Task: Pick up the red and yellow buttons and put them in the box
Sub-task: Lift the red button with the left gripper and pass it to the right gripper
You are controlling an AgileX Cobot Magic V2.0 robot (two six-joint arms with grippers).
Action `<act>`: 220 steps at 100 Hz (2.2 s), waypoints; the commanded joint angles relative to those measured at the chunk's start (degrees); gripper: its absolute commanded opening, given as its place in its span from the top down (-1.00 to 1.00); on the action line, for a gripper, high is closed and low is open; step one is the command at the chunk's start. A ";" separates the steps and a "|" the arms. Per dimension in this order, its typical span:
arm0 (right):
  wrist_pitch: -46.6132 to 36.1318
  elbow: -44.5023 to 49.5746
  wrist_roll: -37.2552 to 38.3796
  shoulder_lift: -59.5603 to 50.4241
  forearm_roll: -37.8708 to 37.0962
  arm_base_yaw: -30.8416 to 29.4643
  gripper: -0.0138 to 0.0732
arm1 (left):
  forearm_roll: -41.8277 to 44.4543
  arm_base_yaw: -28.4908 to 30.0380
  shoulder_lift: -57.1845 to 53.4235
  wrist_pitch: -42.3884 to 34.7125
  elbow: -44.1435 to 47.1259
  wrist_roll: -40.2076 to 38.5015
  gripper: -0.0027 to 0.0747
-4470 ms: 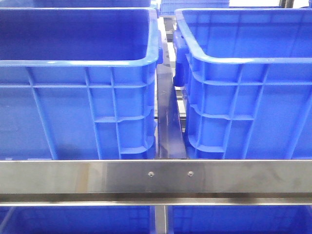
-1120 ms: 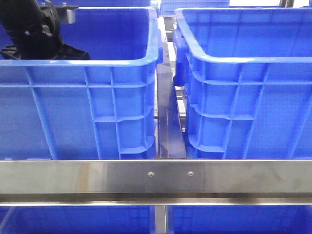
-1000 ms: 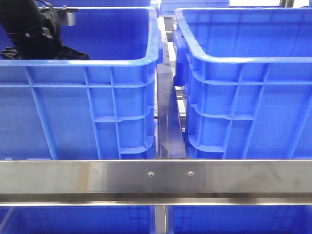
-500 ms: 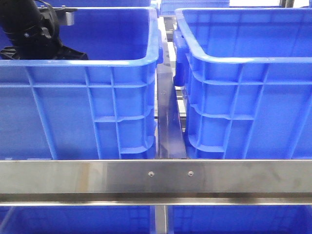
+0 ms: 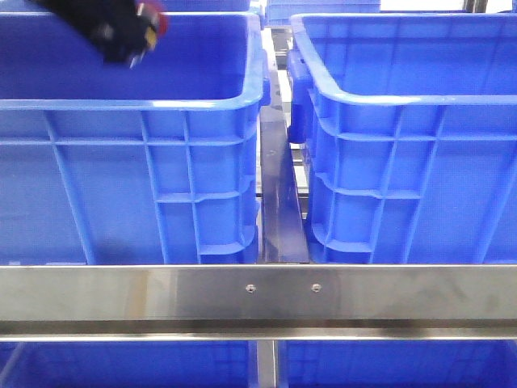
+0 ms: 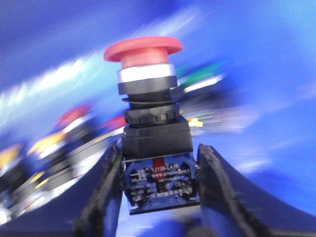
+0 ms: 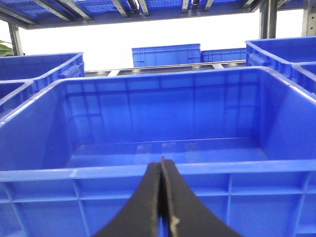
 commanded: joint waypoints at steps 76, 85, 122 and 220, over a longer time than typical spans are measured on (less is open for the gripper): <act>-8.45 -2.60 2.30 -1.45 0.39 -0.13 0.84 | -0.47 -28.31 -14.15 -4.29 1.62 -0.06 0.98; -4.72 -6.24 4.44 -1.45 0.39 -0.13 0.84 | -0.47 -28.31 -14.15 -4.29 1.62 -0.06 0.98; 36.48 -37.68 6.57 8.81 2.65 -0.13 0.84 | -0.47 -28.31 -14.15 -4.29 1.62 -0.06 0.98; 50.97 -50.69 6.46 24.75 26.33 -0.13 -0.70 | -0.47 -28.31 -14.15 -3.20 1.62 -0.06 0.98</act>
